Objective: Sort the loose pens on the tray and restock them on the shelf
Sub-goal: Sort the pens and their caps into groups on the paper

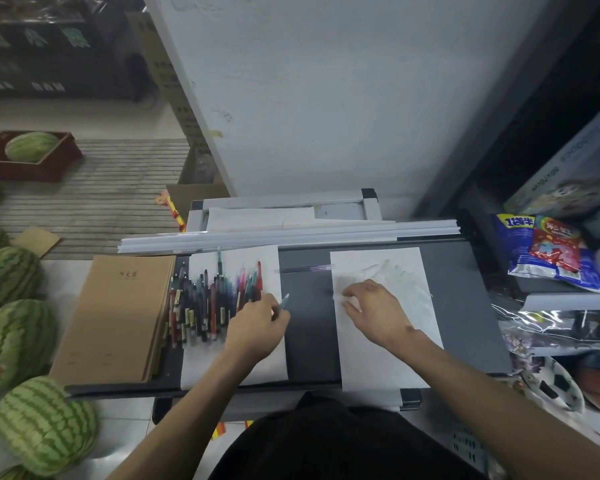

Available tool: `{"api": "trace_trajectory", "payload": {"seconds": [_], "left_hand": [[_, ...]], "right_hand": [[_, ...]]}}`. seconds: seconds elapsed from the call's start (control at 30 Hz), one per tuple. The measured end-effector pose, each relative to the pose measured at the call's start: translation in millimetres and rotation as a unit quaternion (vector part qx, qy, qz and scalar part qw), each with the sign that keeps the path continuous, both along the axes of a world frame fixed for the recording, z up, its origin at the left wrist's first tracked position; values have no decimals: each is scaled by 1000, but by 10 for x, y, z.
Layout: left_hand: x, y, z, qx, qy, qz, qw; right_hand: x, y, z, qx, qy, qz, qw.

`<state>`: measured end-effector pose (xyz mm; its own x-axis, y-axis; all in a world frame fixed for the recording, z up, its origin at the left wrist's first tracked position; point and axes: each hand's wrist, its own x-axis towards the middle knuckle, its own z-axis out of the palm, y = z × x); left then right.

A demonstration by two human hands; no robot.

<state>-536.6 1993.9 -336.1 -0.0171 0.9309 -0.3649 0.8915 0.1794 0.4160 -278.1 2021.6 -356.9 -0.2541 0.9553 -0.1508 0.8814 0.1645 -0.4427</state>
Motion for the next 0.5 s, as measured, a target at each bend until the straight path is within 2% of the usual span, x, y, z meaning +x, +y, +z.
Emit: {"api": "trace_trajectory", "payload": {"seconds": [0.03, 0.13, 0.27, 0.4, 0.5], "left_hand": [[4, -29, 61, 0, -36, 1, 999], [54, -139, 308, 5, -178, 25, 984], [136, -269, 667, 11, -297, 65, 953], [228, -356, 1052, 40, -339, 49, 939], [282, -393, 1207, 69, -325, 22, 943]], "right_hand": [[-57, -21, 117, -36, 82, -64, 994], [-189, -87, 421, -80, 290, -192, 934], [-268, -212, 849, -126, 469, -198, 852], [-278, -285, 1124, -200, 607, -230, 734], [-274, -330, 1265, -233, 661, -242, 671]]}}
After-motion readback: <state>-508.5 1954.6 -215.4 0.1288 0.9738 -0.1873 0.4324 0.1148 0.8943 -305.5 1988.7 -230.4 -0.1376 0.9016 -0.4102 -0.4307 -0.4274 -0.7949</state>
